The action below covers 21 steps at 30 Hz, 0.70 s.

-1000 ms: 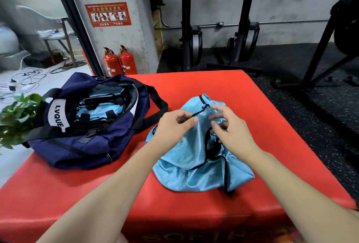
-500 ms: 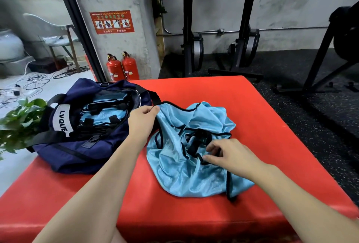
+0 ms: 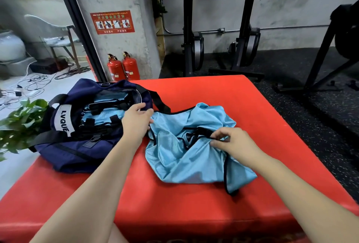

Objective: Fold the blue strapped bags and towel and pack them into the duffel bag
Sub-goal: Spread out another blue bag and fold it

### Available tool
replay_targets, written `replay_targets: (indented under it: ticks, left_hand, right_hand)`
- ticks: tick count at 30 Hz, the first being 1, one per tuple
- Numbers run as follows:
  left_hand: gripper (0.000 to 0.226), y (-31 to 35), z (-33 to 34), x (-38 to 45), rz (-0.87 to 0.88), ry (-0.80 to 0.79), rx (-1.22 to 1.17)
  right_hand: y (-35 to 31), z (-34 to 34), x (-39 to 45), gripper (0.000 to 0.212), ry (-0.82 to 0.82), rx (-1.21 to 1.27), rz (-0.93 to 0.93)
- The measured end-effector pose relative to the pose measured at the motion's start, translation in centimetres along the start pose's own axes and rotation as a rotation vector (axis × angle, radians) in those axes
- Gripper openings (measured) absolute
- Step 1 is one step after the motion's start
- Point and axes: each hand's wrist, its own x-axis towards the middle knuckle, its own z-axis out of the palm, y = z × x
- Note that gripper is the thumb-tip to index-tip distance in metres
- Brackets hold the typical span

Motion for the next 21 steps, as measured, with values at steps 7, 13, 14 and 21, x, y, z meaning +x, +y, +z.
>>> replay_targets:
  ticks: [7,13,14,21]
  left_hand:
    - [0.040,2.1,3.9,-7.2,0.333,-0.629,0.116]
    - [0.031,2.0,5.5,-9.1,0.335,-0.718,0.060]
    - [0.025,2.1,5.5,-9.0,0.314,-0.703,0.047]
    - [0.004,2.8,4.1,-6.8,0.254,-0.444,-0.122]
  right_hand:
    - [-1.2,-0.9,0.4,0.016,0.092,0.423,-0.062]
    - [-2.1,-1.5,0.2,0.029,0.026,0.553,-0.110]
    - [-2.0,-1.6,0.2,0.031,0.031,0.547,-0.111]
    - [-0.8,-2.3,0.5,0.030,0.099,0.322,0.015]
